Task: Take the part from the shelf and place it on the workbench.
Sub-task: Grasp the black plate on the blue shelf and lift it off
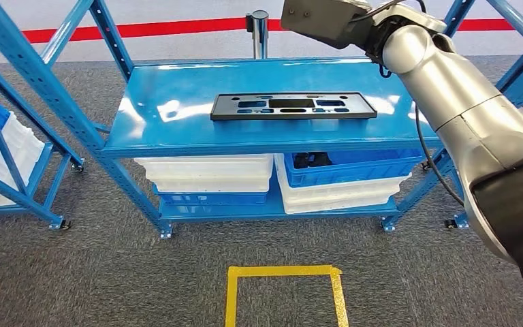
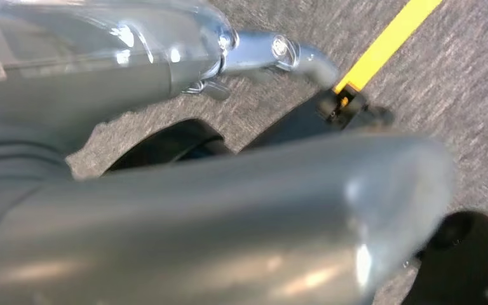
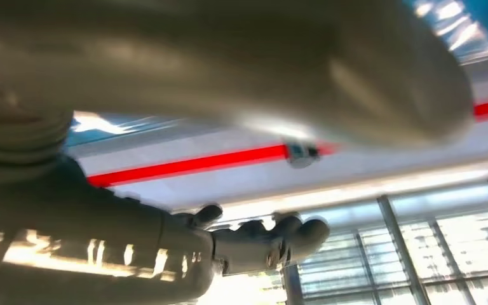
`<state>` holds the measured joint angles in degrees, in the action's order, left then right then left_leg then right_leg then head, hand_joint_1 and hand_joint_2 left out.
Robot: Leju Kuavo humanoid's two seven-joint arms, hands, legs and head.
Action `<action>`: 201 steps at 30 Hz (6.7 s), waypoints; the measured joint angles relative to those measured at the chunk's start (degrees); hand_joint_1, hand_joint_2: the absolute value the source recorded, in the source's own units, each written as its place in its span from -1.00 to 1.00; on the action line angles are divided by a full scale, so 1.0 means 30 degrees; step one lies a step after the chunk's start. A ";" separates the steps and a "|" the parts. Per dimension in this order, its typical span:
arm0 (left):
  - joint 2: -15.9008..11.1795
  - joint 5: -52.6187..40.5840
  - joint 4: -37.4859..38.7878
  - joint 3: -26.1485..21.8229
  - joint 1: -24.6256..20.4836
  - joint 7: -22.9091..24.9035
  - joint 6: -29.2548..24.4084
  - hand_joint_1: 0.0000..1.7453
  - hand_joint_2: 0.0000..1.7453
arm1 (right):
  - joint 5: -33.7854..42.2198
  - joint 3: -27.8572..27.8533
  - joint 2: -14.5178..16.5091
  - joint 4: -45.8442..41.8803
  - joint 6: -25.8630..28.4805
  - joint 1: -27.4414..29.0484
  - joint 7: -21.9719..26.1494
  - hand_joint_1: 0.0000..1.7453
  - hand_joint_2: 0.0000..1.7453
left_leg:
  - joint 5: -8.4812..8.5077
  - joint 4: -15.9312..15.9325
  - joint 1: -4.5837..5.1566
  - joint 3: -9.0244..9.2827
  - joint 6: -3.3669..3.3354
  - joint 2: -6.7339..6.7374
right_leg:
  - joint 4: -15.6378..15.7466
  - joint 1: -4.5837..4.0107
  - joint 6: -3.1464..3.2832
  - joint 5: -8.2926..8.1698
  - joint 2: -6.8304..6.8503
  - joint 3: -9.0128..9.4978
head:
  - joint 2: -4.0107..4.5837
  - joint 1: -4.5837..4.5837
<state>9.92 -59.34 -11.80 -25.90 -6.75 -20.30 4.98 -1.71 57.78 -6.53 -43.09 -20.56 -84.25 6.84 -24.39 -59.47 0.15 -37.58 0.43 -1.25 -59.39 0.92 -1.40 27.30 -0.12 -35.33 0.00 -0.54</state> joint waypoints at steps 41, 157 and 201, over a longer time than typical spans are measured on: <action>0.0015 -0.0007 0.0000 0.0000 -0.0048 0.0255 -0.0005 -1.00 -1.00 | -0.0024 0.0787 -0.0129 -0.0188 -0.0179 -0.0285 0.0024 -1.00 -1.00 | -0.1106 -0.3975 -0.0154 -0.1718 0.0398 0.0264 | 0.0011 0.0088 0.0556 0.0690 -0.0119 0.1110 | 0.0000 0.0720; 0.0328 -0.0237 0.0153 0.0022 0.0144 0.0539 -0.0477 -1.00 -1.00 | -1.2118 -0.3090 -0.1240 -0.4668 0.9608 1.8447 0.3128 -1.00 1.00 | -0.0418 -0.0045 0.0054 0.0581 0.0028 -0.0073 | 0.0073 0.0092 0.0057 0.0650 -0.0129 0.0904 | 0.0000 0.0580; 0.0321 0.0084 0.0153 0.0015 0.0189 0.0412 -0.0719 -1.00 -1.00 | -1.1788 -0.5630 -0.5169 -1.3854 0.8091 1.9724 0.2722 -1.00 1.00 | -0.0387 -0.0075 0.0068 0.0423 -0.0095 0.0005 | 0.0188 0.0105 -0.0077 0.0520 -0.0183 0.0840 | 0.0000 0.0390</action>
<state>10.88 -59.09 -11.34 -25.86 -6.18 -19.06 2.83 -37.07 40.89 -22.04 -84.65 3.72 -25.08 15.01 -25.55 -59.70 0.36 -36.31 0.14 -1.23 -58.83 1.24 -1.63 28.86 -0.67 -32.81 0.00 0.63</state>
